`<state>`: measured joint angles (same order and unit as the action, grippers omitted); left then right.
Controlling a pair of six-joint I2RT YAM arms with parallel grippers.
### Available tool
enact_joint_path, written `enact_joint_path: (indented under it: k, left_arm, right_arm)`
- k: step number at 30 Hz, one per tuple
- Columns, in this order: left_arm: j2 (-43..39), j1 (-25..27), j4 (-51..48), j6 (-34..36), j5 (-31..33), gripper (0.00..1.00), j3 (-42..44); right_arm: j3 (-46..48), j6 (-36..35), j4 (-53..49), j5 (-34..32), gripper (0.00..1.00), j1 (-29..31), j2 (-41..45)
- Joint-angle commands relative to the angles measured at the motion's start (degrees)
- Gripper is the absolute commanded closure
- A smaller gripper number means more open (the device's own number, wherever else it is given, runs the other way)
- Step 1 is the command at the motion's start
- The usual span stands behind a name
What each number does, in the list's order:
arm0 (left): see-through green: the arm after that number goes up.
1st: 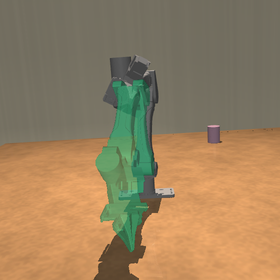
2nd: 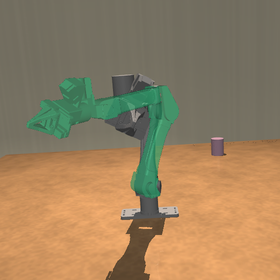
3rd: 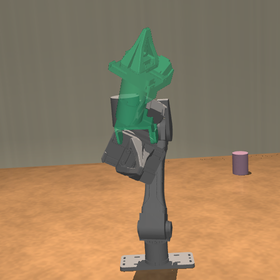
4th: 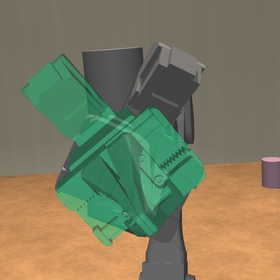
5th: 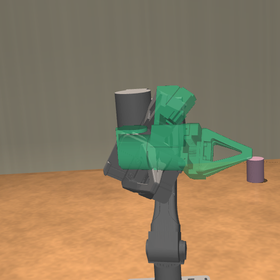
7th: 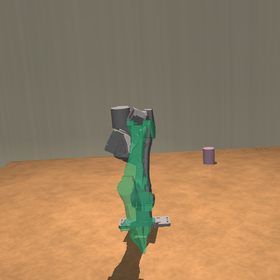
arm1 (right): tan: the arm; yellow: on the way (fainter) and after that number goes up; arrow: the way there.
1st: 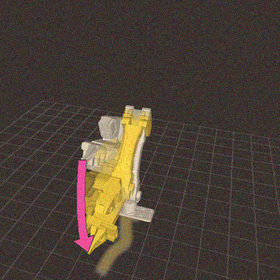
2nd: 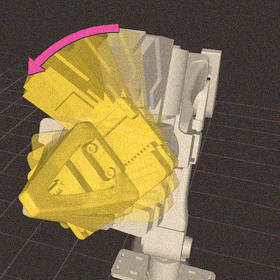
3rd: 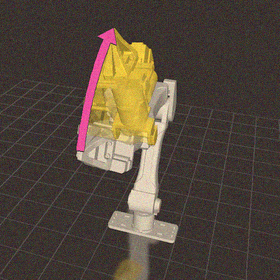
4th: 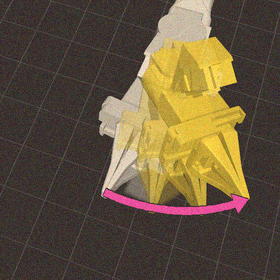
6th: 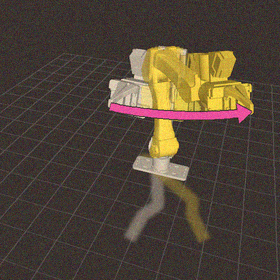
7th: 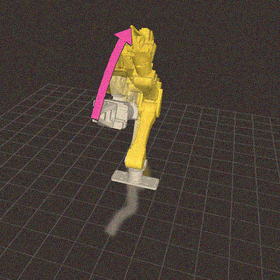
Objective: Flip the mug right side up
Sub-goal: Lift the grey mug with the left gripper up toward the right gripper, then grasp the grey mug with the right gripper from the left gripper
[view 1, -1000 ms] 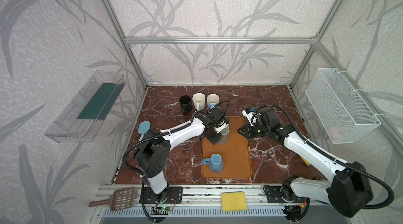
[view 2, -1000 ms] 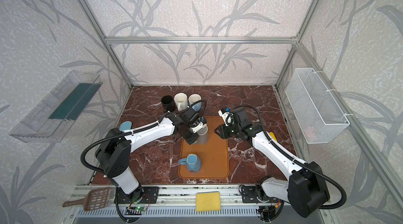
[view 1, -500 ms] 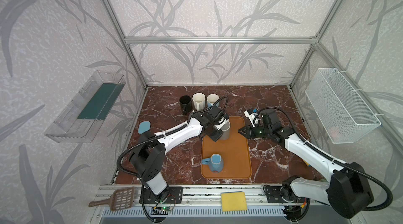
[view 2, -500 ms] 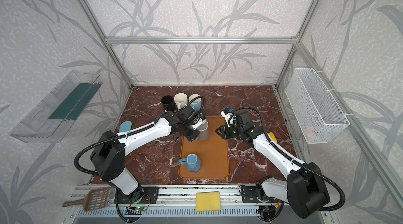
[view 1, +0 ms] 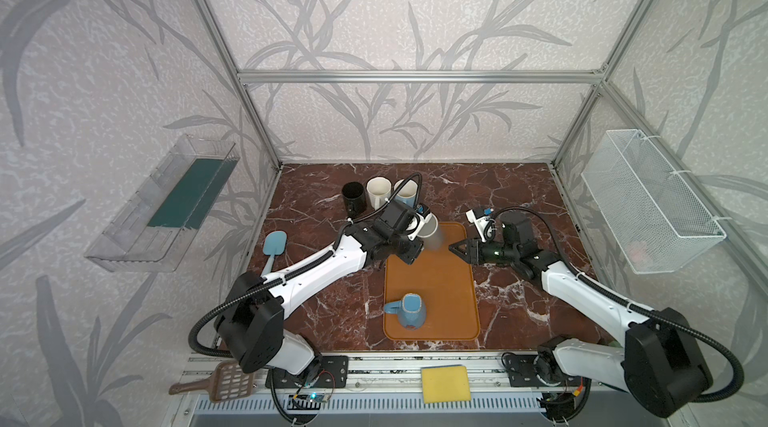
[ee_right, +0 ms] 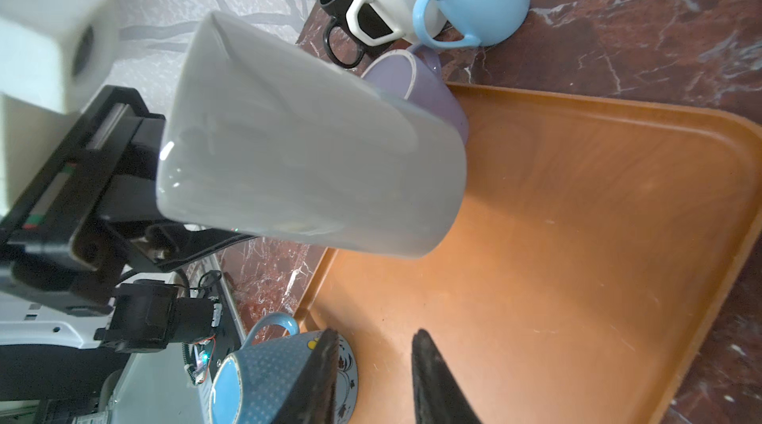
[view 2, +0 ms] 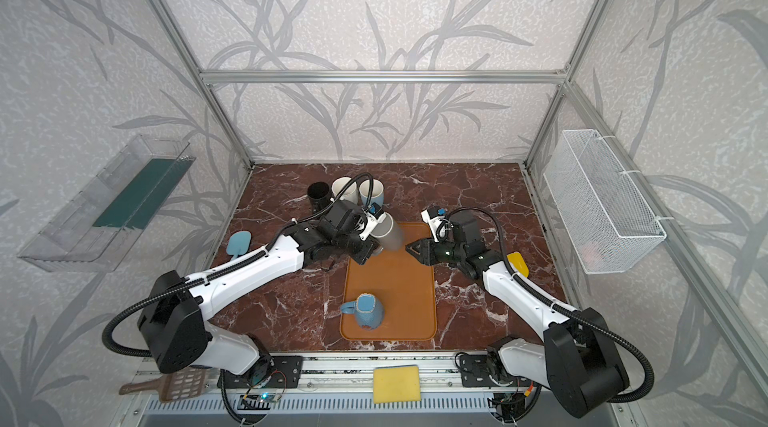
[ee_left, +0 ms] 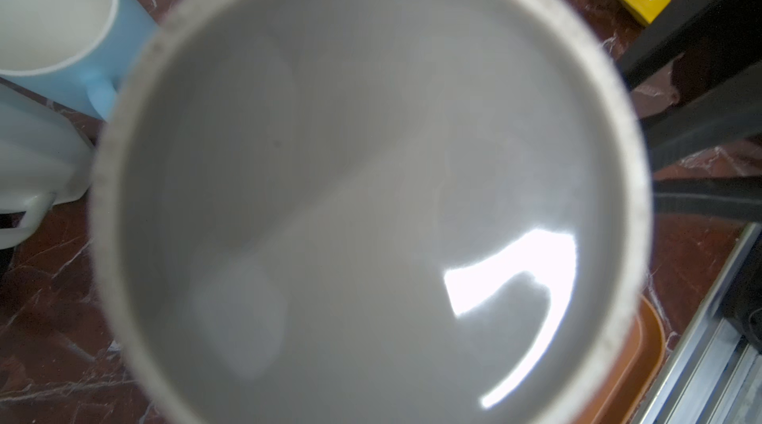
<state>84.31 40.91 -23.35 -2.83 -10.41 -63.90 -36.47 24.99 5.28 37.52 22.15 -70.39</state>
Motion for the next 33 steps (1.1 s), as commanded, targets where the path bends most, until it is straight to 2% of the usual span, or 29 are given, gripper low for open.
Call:
enact_joint_path:
  k: [1, 12, 18, 22, 33]
  left_arm:
    - [-3.79, -1.38, 9.96, -2.65, -4.30, 1.00, -0.14]
    - [-7.31, -7.65, 25.66, -11.04, -17.45, 1.00, 4.09]
    - [-8.64, -11.27, 35.74, -17.26, -23.90, 1.00, 7.05]
    - [-8.64, -12.97, 40.74, -20.43, -27.19, 1.00, 7.45]
    - [-6.23, -16.72, 59.09, -32.86, -34.49, 1.00, 8.99]
  right_arm:
    - [2.02, 4.78, 10.16, 2.98, 0.68, -0.27, -0.80]
    - [3.30, 8.99, 17.92, 3.52, 0.70, -0.53, -0.97]
    - [3.10, 16.87, 27.75, 7.68, 0.70, -1.97, -3.97]
    - [1.16, 19.23, 31.09, 9.25, 0.69, -2.24, -6.01]
    - [-5.89, 22.94, 35.79, 12.19, 0.44, -2.38, -9.20]
